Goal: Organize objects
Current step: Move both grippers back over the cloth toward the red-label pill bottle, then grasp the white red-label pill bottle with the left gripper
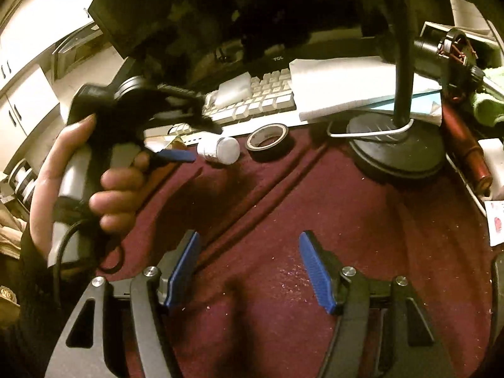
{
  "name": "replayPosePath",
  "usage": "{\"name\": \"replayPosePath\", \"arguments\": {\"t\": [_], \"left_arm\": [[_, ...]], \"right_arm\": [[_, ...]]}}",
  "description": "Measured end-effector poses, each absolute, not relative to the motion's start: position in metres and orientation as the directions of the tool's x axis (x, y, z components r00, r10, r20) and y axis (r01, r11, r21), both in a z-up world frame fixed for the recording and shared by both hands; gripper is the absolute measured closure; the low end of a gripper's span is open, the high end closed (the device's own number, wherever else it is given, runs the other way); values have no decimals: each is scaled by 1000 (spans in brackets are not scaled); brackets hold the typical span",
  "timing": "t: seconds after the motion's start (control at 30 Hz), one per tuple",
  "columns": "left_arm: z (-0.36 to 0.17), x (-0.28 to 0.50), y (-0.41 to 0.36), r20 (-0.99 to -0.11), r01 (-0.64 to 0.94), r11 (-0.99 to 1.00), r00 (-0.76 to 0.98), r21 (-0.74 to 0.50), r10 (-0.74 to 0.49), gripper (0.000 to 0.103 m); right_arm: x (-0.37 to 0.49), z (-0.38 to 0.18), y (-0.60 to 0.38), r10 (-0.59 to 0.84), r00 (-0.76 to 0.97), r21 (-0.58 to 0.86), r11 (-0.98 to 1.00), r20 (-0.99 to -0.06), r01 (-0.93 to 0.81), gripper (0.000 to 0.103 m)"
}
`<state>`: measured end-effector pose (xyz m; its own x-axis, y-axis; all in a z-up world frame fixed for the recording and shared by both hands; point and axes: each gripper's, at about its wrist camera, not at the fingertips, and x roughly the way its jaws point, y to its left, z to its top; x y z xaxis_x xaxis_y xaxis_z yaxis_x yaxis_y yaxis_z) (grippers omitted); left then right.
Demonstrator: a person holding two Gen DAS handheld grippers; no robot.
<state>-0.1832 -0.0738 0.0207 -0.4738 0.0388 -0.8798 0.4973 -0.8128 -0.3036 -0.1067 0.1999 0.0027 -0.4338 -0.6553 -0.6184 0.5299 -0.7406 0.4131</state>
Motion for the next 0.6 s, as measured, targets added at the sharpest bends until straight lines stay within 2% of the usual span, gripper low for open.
{"name": "replayPosePath", "arguments": {"t": [0.07,0.13,0.23,0.4,0.5,0.6], "left_arm": [[16,-188,-69,-893,508,-818,-451,-271,16,46],[9,-186,-69,-889,516,-803,-456,-298,37,47],[9,-184,-66,-893,494,-828,-449,-266,19,66],[10,-156,-72,-889,438,-855,-455,-277,55,66],[9,-116,-77,-881,392,-870,-465,-299,94,66],[13,-67,-85,-872,356,-896,-485,-267,67,66]], "right_arm": [[-107,3,201,-659,-431,419,-738,-617,529,37],[-107,3,202,-659,-432,423,-739,-616,525,37],[-108,3,204,-654,-437,428,-745,-617,511,37],[-110,1,203,-649,-425,430,-748,-631,505,37],[-110,1,203,-645,-430,426,-752,-631,503,37],[-109,1,202,-629,-436,406,-763,-643,503,37]]}}
